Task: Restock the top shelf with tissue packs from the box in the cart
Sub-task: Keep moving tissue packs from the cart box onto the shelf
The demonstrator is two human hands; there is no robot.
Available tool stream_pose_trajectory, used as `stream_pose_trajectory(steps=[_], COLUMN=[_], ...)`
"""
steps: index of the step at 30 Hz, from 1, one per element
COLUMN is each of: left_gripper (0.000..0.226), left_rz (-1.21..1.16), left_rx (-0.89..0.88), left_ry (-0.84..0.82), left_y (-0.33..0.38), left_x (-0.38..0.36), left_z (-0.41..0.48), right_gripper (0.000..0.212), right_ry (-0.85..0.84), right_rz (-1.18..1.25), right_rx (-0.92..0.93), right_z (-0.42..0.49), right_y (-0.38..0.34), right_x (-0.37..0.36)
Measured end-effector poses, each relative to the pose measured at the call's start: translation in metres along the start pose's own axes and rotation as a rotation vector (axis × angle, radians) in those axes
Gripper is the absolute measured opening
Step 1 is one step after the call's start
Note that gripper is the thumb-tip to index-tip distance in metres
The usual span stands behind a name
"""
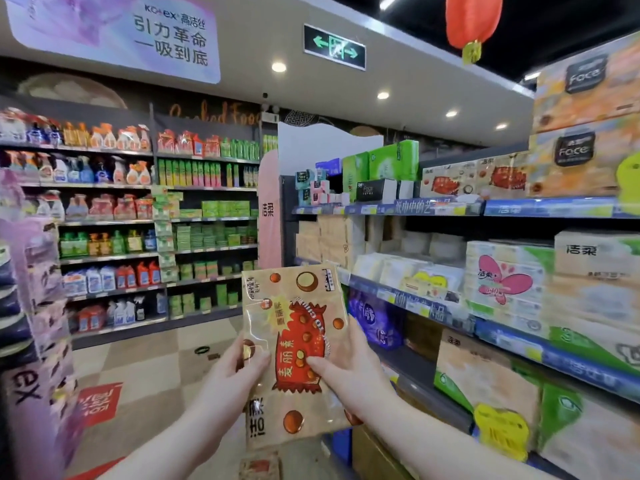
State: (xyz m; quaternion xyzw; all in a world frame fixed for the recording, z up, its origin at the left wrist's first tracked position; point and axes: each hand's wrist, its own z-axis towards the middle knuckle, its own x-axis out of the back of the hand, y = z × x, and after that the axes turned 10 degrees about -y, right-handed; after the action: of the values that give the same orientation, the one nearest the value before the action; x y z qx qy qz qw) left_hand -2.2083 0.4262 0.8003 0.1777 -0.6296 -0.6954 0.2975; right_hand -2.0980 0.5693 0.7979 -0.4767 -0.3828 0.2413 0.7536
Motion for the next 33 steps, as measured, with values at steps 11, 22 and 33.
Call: stream_pose_trajectory(steps=[11,22,33], left_gripper=[0.043,0.039,0.019], left_rz=[0.004,-0.125,-0.116], left_rx=[-0.186,-0.358,-0.645], left_ry=[-0.241,-0.561,-0.496], left_y=[0.013,0.068,0.168], left_x=[0.021,-0.091,-0.195], left_z=[0.231,0.385,0.527], right_gripper=[0.076,0.082,0.072], right_ry=[0.264,0.637,0.722], right_rz=[-0.101,-0.257,-0.431], right_rx=[0.028,0.013,0.203], right_z=[0.170,0.247,0.345], right_y=[0.007,0.007,-0.025], right_x=[0.041,0.172,0.336])
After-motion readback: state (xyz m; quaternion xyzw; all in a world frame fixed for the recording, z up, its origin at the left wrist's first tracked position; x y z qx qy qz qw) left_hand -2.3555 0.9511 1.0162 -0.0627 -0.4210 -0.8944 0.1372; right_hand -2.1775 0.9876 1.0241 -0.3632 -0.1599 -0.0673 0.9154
